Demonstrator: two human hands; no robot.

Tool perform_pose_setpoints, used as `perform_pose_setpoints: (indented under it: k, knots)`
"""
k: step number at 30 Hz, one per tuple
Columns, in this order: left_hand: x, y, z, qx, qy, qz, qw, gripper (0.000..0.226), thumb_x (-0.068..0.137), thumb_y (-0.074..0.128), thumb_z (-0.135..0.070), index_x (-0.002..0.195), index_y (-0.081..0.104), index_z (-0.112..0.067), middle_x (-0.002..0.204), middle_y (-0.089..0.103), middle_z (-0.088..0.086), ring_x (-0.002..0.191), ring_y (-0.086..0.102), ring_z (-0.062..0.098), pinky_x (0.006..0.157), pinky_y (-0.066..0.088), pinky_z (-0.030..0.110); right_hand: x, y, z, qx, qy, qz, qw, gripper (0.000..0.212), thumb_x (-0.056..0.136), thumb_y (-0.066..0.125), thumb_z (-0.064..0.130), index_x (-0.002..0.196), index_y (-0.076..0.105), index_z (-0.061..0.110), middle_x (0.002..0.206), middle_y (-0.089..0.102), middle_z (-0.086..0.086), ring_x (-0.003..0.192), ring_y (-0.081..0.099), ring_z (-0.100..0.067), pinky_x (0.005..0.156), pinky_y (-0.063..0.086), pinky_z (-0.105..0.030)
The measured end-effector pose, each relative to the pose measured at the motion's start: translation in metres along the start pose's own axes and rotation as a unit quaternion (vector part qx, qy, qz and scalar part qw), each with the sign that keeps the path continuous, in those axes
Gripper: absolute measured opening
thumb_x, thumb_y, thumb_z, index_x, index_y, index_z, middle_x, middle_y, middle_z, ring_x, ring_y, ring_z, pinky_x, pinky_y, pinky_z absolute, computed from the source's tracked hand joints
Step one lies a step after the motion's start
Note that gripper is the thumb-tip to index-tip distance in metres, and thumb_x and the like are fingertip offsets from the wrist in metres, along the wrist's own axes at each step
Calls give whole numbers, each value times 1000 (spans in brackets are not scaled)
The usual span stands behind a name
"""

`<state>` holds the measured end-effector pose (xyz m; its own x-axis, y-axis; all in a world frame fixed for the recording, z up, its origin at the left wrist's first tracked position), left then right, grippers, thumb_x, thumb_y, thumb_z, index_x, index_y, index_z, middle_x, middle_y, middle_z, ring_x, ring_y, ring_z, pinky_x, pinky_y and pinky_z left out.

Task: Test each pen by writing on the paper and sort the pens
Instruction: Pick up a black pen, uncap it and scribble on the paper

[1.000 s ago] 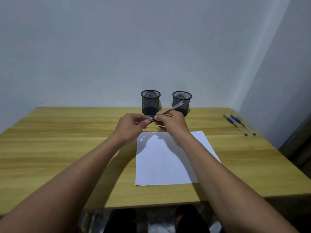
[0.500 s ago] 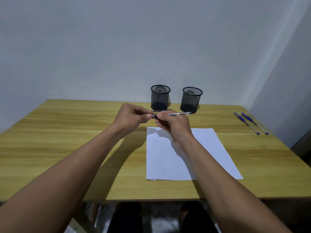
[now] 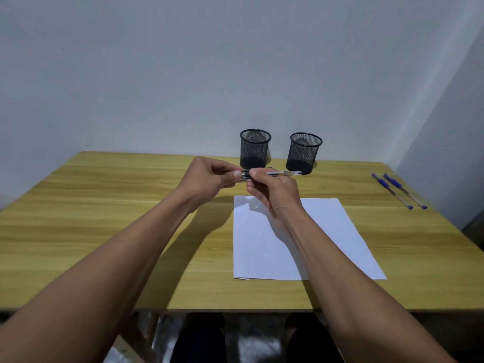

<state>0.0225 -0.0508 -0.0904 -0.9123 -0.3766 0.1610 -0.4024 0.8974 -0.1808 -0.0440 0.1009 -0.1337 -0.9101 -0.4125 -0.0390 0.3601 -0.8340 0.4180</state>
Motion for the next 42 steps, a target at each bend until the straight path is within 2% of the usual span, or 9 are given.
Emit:
perform_pose_setpoints:
  k: [6,10,16,19,25,31,33,36,42]
  knots:
    - [2,3,12,19,-41,11,999,9,83,73,3,88,76,-3,83,72,17,72,62,20,81,59,29,-1,-9,-1,-18,0,4,1000,3,85,76,0,82,75,2,77,74,-12,70,70,-19,72,61,-24]
    - [4,-32,21,67,-29,-54,996,14,82,74,-2,81,78,-15,83,75,16,71,63,17,77,52,31,7,-37,3,-9,6,-38,999,2,86,75,-1,85,74,-3,76,72,-14,65,69,-17,66,62,-21]
    - [10,-20,30,166,-22,-62,984,9,79,79,-10,85,79,-16,76,73,-3,65,61,3,61,44,11,5,-29,-7,-104,-2,-33,994,7,85,80,7,83,77,1,71,74,-10,63,69,-15,62,60,-22]
    - [13,-27,41,240,-24,-93,966,7,79,80,-12,86,79,-13,80,74,-2,71,64,4,56,38,2,5,-33,-14,-133,7,-43,990,12,87,80,13,83,76,2,72,72,-10,64,66,-19,56,58,-28]
    - [17,-24,57,306,-37,-122,943,10,82,78,-19,91,80,-17,96,76,-1,86,64,13,76,48,24,2,-26,-11,-180,-4,-50,982,9,91,75,14,87,73,6,78,71,-9,71,67,-16,62,60,-30]
    - [-2,-28,50,334,-40,-133,932,21,86,68,-23,106,76,-23,102,73,5,91,63,22,76,50,30,-4,-13,-5,-236,-24,-8,971,11,96,67,12,87,72,11,76,72,-8,67,68,-13,64,61,-31]
    - [-18,-25,43,359,-9,-115,926,25,87,64,-27,109,75,-24,105,74,4,91,64,22,79,52,33,-7,-12,-8,-263,-26,2,964,12,96,67,13,86,74,12,77,72,-10,69,68,-16,69,63,-38]
    - [-43,-13,39,381,47,-62,921,35,85,59,-42,114,73,-26,118,72,-3,108,63,20,89,52,36,-15,-13,-16,-274,-21,15,961,10,93,71,11,87,74,4,75,70,-15,67,64,-21,63,58,-37]
    - [-67,11,54,471,65,41,879,51,87,55,-61,127,65,-31,144,54,0,141,39,22,107,35,37,-22,-15,-22,-355,-53,1,933,8,91,70,14,86,69,7,70,71,-15,58,62,-19,57,56,-36]
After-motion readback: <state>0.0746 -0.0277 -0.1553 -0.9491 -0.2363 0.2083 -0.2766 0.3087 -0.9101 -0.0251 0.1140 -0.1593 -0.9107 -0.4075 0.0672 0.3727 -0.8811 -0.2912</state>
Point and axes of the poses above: each hand's wrist, its own x-axis towards the middle knuckle, its own y-axis out of the palm, z = x × y, the point moved 10 cm from there along x, towards the middle knuckle
